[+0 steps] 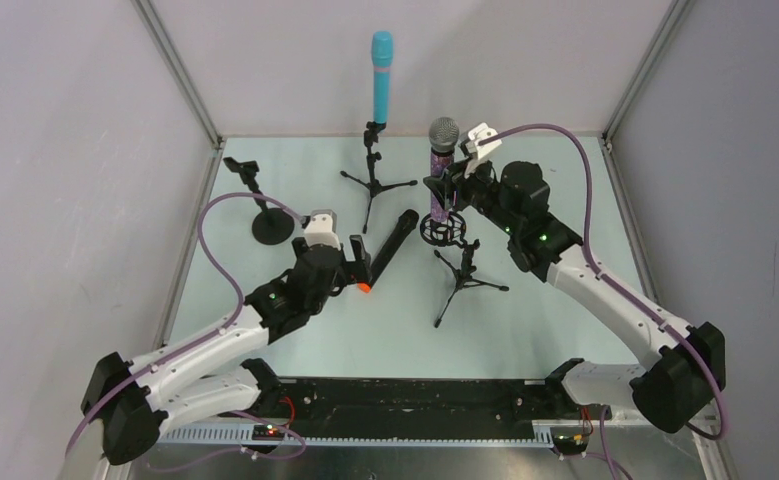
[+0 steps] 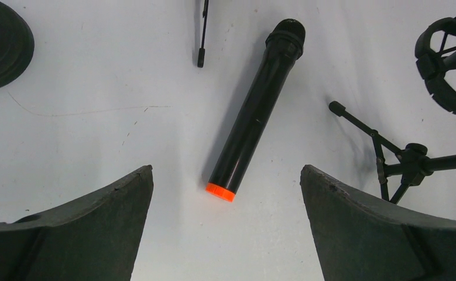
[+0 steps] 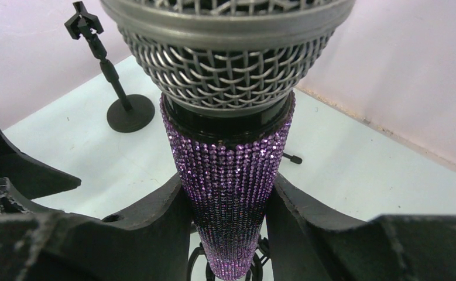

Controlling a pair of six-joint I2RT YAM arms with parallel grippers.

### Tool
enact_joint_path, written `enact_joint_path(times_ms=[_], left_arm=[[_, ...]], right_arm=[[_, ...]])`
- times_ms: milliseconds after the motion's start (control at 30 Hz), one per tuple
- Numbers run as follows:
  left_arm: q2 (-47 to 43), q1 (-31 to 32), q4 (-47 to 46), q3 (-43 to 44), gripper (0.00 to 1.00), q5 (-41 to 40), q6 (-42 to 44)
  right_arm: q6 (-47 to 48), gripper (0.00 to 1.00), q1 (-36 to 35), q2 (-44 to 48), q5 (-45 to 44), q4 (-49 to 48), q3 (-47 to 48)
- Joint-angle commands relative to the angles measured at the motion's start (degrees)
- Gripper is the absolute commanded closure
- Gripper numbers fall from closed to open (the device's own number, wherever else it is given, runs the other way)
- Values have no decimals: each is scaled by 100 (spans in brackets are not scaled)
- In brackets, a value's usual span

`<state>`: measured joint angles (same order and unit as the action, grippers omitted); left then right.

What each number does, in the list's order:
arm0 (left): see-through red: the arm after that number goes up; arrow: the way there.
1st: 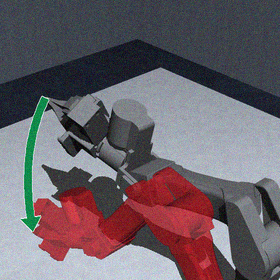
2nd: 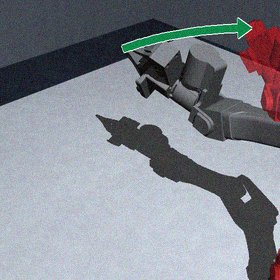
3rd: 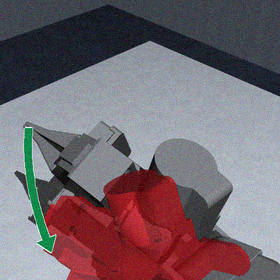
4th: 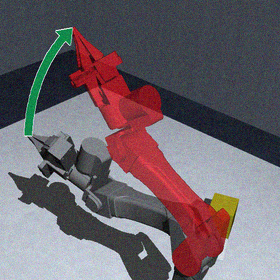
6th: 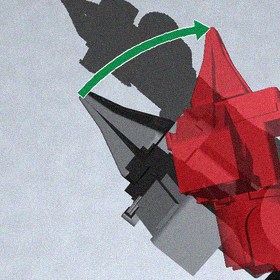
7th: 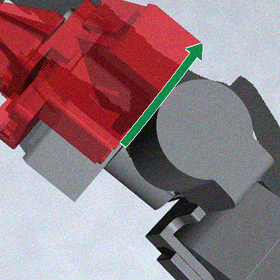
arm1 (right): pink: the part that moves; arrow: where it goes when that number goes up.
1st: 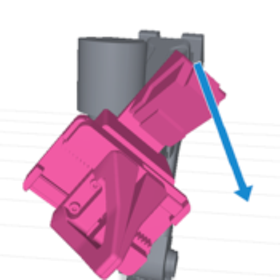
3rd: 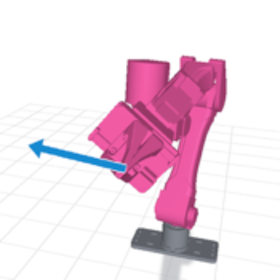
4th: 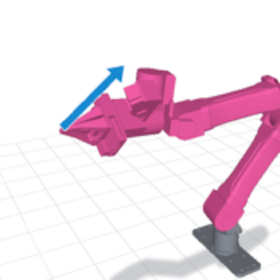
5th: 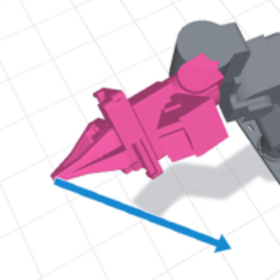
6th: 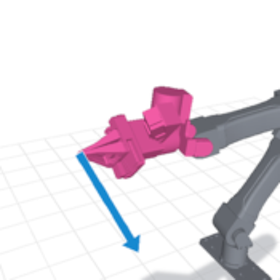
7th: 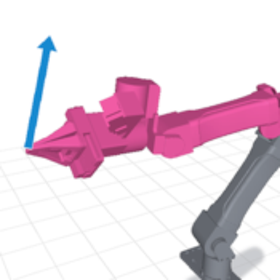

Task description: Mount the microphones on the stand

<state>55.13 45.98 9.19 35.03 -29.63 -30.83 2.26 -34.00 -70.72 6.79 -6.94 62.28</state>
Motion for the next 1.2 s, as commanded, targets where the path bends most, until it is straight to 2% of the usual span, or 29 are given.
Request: enact_joint_path(times_ms=[0, 1167], left_arm=[[-22, -25, -153, 282, 2, -46, 172], [-228, -20, -148, 305, 2, -212, 281]], right_arm=[[106, 100, 17, -22, -164, -343, 135], [-190, 100, -67, -118, -320, -625, -703]])
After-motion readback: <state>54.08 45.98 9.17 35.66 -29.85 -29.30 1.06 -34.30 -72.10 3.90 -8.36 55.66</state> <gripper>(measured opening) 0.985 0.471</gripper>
